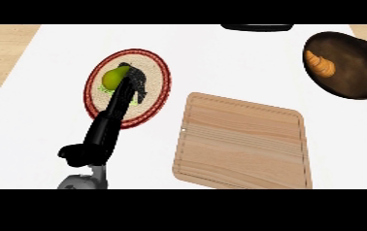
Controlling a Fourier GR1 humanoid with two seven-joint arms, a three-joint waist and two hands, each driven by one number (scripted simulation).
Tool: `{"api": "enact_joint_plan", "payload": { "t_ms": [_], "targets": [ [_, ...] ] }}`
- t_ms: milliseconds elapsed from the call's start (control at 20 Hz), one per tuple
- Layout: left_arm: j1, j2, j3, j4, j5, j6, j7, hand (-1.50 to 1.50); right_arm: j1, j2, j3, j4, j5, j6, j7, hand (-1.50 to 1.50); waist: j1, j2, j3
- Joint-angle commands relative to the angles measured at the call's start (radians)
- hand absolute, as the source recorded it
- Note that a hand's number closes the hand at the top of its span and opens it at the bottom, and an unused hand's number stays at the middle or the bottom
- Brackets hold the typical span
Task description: Pick the croissant from the cutting board and place it in the pan
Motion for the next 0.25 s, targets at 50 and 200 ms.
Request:
{"api": "enact_joint_plan", "payload": {
  "t_ms": [50, 200],
  "targets": [
    [-0.006, 0.0, 0.005, -0.001, 0.004, -0.002, 0.0, 0.0, 0.013, 0.001, 0.005, 0.001, -0.005, 0.082, -0.145, -1.5, 0.004, 0.002, 0.001],
    [-0.025, 0.019, 0.02, -0.002, 0.018, -0.019, 0.036, 0.0, 0.028, 0.023, 0.021, -0.014, 0.007, 0.01, -0.188, -1.5, 0.0, 0.0, 0.0]
  ]
}}
